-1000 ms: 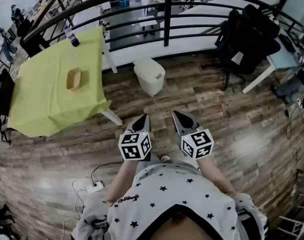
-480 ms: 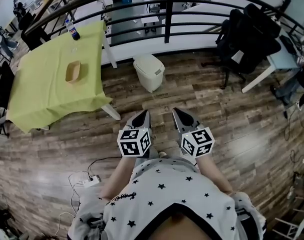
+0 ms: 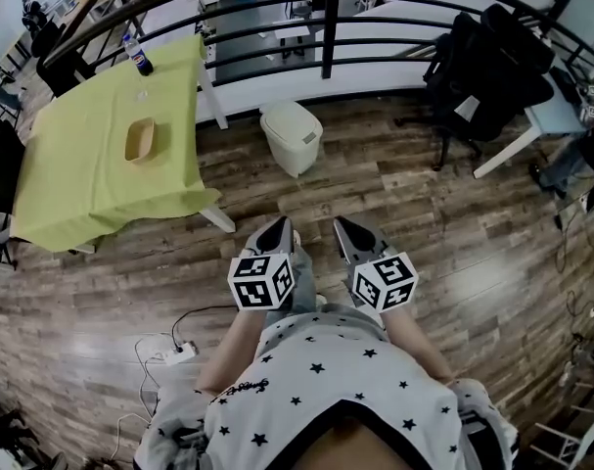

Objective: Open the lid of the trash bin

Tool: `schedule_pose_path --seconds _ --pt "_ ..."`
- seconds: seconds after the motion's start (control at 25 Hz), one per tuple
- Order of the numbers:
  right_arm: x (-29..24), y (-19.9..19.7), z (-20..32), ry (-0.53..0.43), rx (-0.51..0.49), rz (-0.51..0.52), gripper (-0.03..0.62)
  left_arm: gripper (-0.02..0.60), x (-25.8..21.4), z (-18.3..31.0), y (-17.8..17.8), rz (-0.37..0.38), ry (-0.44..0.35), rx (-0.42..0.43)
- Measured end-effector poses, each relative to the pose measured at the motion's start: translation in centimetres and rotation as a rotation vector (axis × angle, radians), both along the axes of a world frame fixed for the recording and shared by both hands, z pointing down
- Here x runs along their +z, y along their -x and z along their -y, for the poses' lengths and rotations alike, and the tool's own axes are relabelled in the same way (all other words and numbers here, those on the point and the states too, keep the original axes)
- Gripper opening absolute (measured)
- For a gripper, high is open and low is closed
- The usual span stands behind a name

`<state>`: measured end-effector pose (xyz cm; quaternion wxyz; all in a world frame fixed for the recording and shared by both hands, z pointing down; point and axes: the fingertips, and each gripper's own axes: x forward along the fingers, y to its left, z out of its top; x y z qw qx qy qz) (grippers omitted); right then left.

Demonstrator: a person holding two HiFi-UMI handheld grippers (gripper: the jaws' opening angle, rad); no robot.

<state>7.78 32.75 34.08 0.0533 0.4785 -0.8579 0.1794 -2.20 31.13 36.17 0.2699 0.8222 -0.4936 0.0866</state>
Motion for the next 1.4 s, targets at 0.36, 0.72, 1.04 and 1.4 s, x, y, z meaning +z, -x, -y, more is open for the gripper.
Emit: schedule_pose_path --seconds 0.36,0.72,1.04,1.4 --pt "0.7 0.5 6.0 0.009 -0.007 -0.017 -0.006 0.006 1.3 6.0 0.0 -0.001 0.016 0.009" --pt "0.6 1.5 15.2 0.008 -0.028 -0.038 -0.006 0.006 1.2 15.5 0.9 -0.002 0.008 -0.005" --pt "0.4 2.7 22.7 0.021 -0.029 -0.054 -0.006 0.006 0.7 22.9 2.7 -0.009 0.012 -0.024" --pt "1.2 4.6 29.4 0.025 -0.028 -0.07 -0.006 0.006 2.3 29.4 4.4 -0.005 0.032 -0.008"
